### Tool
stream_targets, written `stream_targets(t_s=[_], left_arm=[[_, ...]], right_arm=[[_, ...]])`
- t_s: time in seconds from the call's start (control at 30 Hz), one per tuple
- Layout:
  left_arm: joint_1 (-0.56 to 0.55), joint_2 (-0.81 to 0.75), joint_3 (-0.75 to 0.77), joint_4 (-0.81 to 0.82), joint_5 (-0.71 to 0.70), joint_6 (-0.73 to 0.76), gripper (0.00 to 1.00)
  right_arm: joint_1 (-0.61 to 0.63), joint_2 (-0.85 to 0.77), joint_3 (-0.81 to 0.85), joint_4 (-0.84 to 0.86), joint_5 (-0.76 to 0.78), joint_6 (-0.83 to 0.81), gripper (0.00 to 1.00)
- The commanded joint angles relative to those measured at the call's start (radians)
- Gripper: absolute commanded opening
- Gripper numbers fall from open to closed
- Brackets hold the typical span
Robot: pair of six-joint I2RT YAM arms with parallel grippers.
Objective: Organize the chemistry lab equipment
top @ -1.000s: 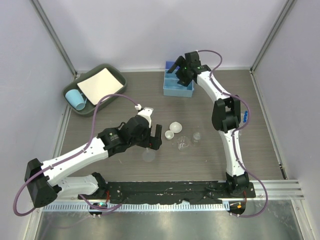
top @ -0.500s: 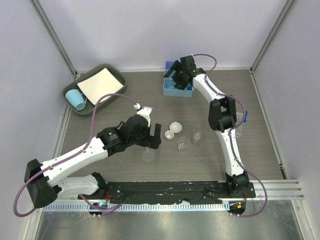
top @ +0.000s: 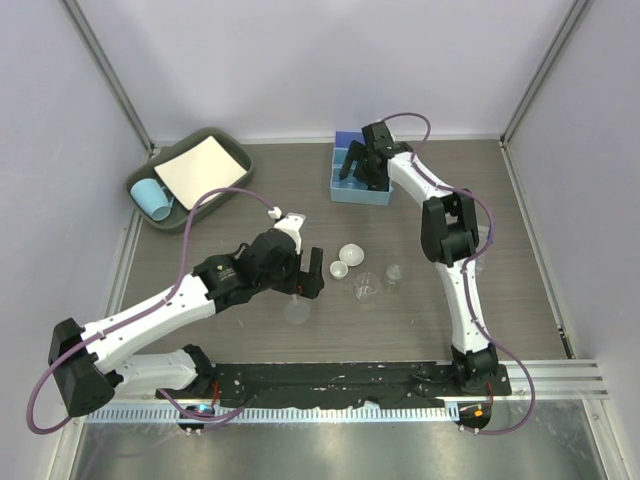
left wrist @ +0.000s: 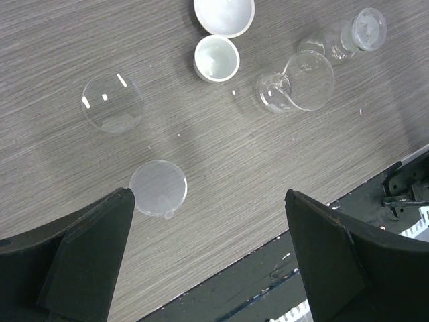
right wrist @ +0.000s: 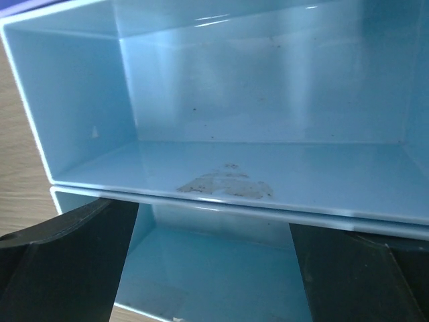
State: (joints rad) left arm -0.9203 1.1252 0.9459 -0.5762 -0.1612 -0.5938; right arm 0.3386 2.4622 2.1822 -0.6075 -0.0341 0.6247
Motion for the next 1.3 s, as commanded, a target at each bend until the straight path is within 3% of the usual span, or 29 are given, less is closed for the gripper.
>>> stream_targets(t_s=[0.0,0.23,0.53,0.97,1.27], left_arm=[[0.006,-0.028,-0.009,0.047,0.023,-0.015,1.00],[0.008,-0.048,-0.027,0.055,0.038,-0.040,1.00],[0.006,-0.090,-0.044,0.052,0.028,-0.069,1.00],[0.006,-0.130,-0.042,0.021,0.000,-0.083,1.00],[0.008,-0.130,-0.044,0.035,-0.004,-0.090,1.00]], right_arm=[[0.005,-0.120,-0.131,-0.055,0.088,-0.086,0.96],[0.026,-0.201,-0.232,-0.069,0.180,-0.215,0.96],[0.141,-0.161,-0.179,-0.169,0.306,-0.480,0.96],[0.270,-0.255,-0.289,-0.182,0.175,-0.785,0.99],[0.300,-0.359,-0.302,-0.170,0.247,-0.772,1.00]])
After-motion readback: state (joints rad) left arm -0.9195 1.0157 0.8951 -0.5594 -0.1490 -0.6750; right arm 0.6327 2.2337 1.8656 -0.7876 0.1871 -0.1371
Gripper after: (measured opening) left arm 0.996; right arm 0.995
